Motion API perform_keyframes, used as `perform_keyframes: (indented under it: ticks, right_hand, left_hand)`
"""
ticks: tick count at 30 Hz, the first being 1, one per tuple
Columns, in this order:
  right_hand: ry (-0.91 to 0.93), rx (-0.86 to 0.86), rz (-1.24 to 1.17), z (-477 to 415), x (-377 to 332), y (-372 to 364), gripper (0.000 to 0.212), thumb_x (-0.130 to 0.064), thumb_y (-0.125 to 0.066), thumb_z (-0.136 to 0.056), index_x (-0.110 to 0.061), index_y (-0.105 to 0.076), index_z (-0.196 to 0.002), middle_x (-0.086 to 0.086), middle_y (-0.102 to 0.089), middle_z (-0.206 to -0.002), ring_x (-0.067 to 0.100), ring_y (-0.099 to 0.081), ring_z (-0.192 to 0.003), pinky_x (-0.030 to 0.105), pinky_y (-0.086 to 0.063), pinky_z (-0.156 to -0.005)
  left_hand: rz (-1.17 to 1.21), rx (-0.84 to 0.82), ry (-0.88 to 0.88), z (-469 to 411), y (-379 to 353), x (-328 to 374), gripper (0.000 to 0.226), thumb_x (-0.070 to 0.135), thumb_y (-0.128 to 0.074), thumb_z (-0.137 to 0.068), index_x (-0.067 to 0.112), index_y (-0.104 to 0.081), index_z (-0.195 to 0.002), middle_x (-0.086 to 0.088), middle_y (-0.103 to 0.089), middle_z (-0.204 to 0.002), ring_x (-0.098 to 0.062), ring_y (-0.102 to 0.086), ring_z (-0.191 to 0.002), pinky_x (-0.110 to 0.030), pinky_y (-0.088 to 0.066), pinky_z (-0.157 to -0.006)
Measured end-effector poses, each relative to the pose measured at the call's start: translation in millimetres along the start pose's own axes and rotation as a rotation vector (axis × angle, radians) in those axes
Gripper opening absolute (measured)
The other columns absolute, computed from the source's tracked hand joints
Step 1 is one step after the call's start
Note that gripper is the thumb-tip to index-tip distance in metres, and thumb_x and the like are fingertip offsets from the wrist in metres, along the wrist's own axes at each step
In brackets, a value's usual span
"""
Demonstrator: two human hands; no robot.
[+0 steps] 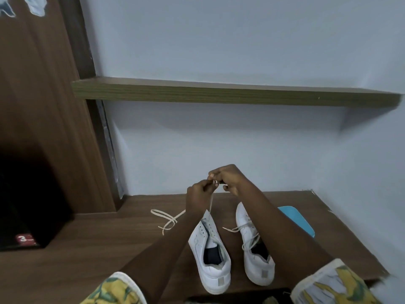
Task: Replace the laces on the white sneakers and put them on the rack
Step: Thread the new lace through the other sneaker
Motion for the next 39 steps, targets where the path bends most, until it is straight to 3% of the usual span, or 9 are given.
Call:
perform_keyframes:
  ticks: [6, 10, 14, 16, 20, 24, 29, 33, 39]
  right_hand:
    - [0.057, 0.079, -0.048, 15.6, -29.1, 12.3, 0.018, 0.005, -0.054, -0.087, -0.001, -0.069, -0.096, 0.001, -0.067, -0.075, 0.007, -0.045, -0.062, 0.025, -0.03, -0.059]
    - [0.091, 0.152, -0.14, 20.4, -40.3, 23.2, 0.015, 0.003, -0.058, -0.085, -0.005, -0.07, -0.083, 0.001, -0.067, -0.074, 0.01, -0.043, -0.067, 0.024, -0.03, -0.06]
    - [0.209, 0.217, -0.21, 30.5, -50.4, 33.2, 0.014, 0.001, -0.06, -0.086, -0.002, -0.071, -0.093, 0.006, -0.069, -0.081, 0.01, -0.047, -0.073, 0.023, -0.031, -0.058]
    - [0.25, 0.221, -0.226, 35.8, -48.5, 38.9, 0.016, 0.0, -0.06, -0.087, 0.0, -0.07, -0.1, 0.011, -0.07, -0.092, 0.006, -0.053, -0.073, 0.021, -0.036, -0.062]
    - [0.249, 0.155, -0.113, 44.7, -32.7, 47.3, 0.019, 0.002, -0.059, -0.087, 0.0, -0.069, -0.103, 0.013, -0.07, -0.099, 0.003, -0.061, -0.078, 0.016, -0.037, -0.066]
    - [0.241, 0.141, -0.099, 47.3, -6.8, 45.9, 0.017, 0.0, -0.062, -0.085, -0.006, -0.072, -0.098, 0.008, -0.073, -0.088, 0.018, -0.063, -0.076, 0.021, -0.04, -0.059]
    - [0.168, 0.156, -0.253, 55.3, 28.7, 39.5, 0.017, 0.003, -0.062, -0.084, -0.005, -0.07, -0.096, 0.007, -0.072, -0.083, 0.016, -0.063, -0.072, 0.022, -0.04, -0.047]
    - [0.199, 0.21, -0.439, 56.2, 40.6, 35.3, 0.017, 0.006, -0.06, -0.086, 0.004, -0.066, -0.102, 0.006, -0.07, -0.075, 0.014, -0.068, -0.069, 0.026, -0.053, -0.072]
    - [0.237, 0.237, -0.45, 65.1, 31.6, 35.8, 0.017, 0.005, -0.057, -0.088, 0.0, -0.065, -0.103, 0.007, -0.068, -0.082, 0.013, -0.063, -0.07, 0.021, -0.051, -0.062]
  left_hand:
    - [0.019, -0.036, 0.033, 10.1, -13.0, 8.5, 0.02, 0.027, -0.064, -0.088, 0.012, -0.077, -0.088, -0.007, -0.073, -0.077, -0.018, -0.065, -0.07, -0.026, -0.047, -0.069]
    - [-0.202, -0.23, 0.107, 27.9, -28.3, -19.5, 0.026, 0.025, -0.066, -0.087, 0.011, -0.067, -0.065, 0.006, -0.059, -0.05, 0.0, -0.056, -0.049, -0.017, -0.04, -0.056]
    - [-0.586, -0.479, 0.073, 42.0, -39.5, -46.1, 0.033, 0.026, -0.06, -0.089, 0.009, -0.05, -0.063, -0.011, -0.066, -0.081, -0.023, -0.061, -0.085, -0.028, -0.045, -0.077]
    - [-0.52, -0.48, 0.045, 43.1, -42.2, -46.1, 0.028, 0.027, -0.062, -0.088, 0.0, -0.065, -0.081, -0.005, -0.061, -0.071, -0.022, -0.058, -0.079, -0.024, -0.041, -0.07]
    - [0.01, -0.408, 0.051, 43.9, -41.8, 7.3, 0.014, 0.033, -0.07, -0.083, 0.019, -0.066, -0.08, 0.005, -0.062, -0.073, -0.007, -0.055, -0.068, -0.024, -0.044, -0.07]
    - [0.108, -0.137, -0.032, 37.2, -39.3, 50.9, 0.02, 0.027, -0.056, -0.092, 0.015, -0.072, -0.09, -0.001, -0.072, -0.084, -0.01, -0.061, -0.07, -0.019, -0.044, -0.066]
    - [-0.011, -0.225, 0.004, 55.5, -47.3, 32.4, 0.027, 0.015, -0.048, -0.095, 0.007, -0.067, -0.078, -0.008, -0.066, -0.071, -0.007, -0.049, -0.055, -0.017, -0.035, -0.053]
    - [-0.203, -0.309, -0.007, 68.8, -54.3, -0.4, 0.032, 0.024, -0.055, -0.094, 0.0, -0.069, -0.08, 0.005, -0.052, -0.055, -0.002, -0.043, -0.05, -0.013, -0.029, -0.047]
    - [-0.45, -0.454, -0.108, 90.6, -59.6, -34.3, 0.027, 0.022, -0.05, -0.095, 0.007, -0.063, -0.077, 0.003, -0.042, -0.055, -0.018, -0.045, -0.059, -0.028, -0.031, -0.062]
Point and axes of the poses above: each hand's wrist, its own z-axis away from the middle knuckle, its own y-axis out of the back of the hand, x = y × z, the point moved 2 cm from there along -z, towards the middle knuckle
